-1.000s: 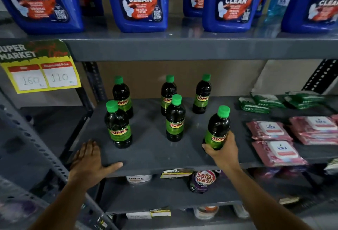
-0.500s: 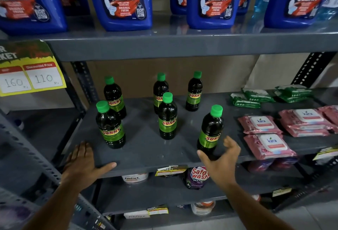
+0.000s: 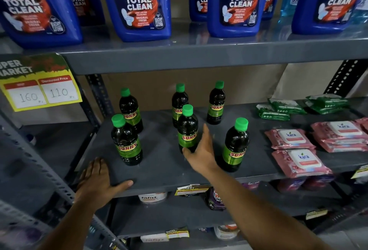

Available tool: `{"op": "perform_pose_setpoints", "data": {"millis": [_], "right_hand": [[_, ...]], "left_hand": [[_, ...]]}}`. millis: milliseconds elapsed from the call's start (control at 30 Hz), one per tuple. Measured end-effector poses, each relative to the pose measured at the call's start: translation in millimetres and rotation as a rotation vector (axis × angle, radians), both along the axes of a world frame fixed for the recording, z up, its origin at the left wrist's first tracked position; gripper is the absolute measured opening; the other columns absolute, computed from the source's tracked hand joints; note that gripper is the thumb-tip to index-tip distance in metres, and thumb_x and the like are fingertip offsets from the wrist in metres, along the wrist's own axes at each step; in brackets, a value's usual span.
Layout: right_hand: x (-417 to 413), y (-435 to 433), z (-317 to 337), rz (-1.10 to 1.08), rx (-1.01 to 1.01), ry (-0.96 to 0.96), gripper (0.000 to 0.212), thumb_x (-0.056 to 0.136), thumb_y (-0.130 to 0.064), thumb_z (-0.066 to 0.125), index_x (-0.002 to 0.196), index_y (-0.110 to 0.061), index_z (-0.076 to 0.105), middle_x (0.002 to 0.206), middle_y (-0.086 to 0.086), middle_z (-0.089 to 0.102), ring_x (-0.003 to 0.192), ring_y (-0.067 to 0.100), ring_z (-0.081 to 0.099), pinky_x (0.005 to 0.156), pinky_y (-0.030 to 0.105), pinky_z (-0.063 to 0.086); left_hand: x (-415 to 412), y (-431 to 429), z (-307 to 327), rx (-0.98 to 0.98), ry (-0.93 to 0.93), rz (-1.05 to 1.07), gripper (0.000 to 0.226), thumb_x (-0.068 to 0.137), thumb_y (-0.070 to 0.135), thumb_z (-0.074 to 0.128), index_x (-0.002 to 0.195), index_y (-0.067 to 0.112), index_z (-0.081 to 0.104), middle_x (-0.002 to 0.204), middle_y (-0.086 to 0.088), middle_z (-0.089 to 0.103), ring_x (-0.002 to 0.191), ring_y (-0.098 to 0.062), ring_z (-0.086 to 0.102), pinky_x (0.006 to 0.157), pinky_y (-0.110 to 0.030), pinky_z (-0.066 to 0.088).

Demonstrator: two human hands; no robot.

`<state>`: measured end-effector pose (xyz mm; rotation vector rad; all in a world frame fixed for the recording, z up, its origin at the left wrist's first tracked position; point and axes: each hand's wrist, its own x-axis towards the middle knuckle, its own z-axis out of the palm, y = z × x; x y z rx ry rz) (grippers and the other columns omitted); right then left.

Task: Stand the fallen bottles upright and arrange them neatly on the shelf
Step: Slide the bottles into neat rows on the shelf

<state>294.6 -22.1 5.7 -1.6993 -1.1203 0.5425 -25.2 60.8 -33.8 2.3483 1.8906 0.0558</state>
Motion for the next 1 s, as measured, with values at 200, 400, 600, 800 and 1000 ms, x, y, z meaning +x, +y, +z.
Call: {"op": "perform_pose_setpoints", "data": {"millis": [200,400,600,800,1000], "right_hand": [[16,25,1,0.036,-0.051,-0.071,0.084,0.056,-0.023,0.091,0.125,-0.028,0.043,0.12,-0.004,0.057,0.113,0.015,0.054,0.098,0.037,0.045],[16,23,-6,0.028,-0.111,-0.069,0.074,0.054,-0.032,0.093,0.111,-0.028,0.045,0.11,-0.006,0.058,0.104,0.015,0.057,0.087,0.031,0.045],[9,-2,-17,0.065,-0.102,-0.101,0.074,0.052,-0.044,0.09,0.109,-0.032,0.043,0.111,-0.006,0.056,0.1,0.011,0.055,0.083,0.028,0.043],[-3,-31,-22,0.096,-0.08,-0.111,0.074,0.052,-0.048,0.088,0.11,-0.03,0.046,0.108,-0.007,0.059,0.1,0.009,0.058,0.083,0.025,0.049],[-8,-74,-30,0.073,0.188,-0.157,0.083,0.064,-0.05,0.081,0.132,-0.028,0.039,0.118,-0.015,0.048,0.116,0.001,0.047,0.095,0.017,0.04]], "left_hand": [[0,1,3,-0.015,-0.014,0.013,0.156,0.04,0.109,0.02,0.155,0.005,0.005,0.165,-0.017,0.005,0.152,-0.032,0.006,0.124,-0.047,0.013],[0,1,2,0.017,-0.002,0.014,0.154,0.042,0.109,0.021,0.154,0.004,0.013,0.164,-0.017,0.014,0.151,-0.032,0.011,0.124,-0.046,0.015],[1,0,2,0.023,0.014,0.008,0.155,0.042,0.109,0.018,0.153,0.002,0.013,0.163,-0.02,0.015,0.151,-0.034,0.012,0.124,-0.047,0.015],[0,-4,5,0.024,0.001,0.013,0.155,0.041,0.109,0.024,0.153,0.003,0.016,0.162,-0.02,0.019,0.15,-0.035,0.016,0.122,-0.05,0.019],[0,-7,8,0.054,-0.007,-0.004,0.155,0.041,0.108,0.023,0.151,0.0,0.022,0.157,-0.024,0.027,0.147,-0.038,0.024,0.12,-0.052,0.025]]}}
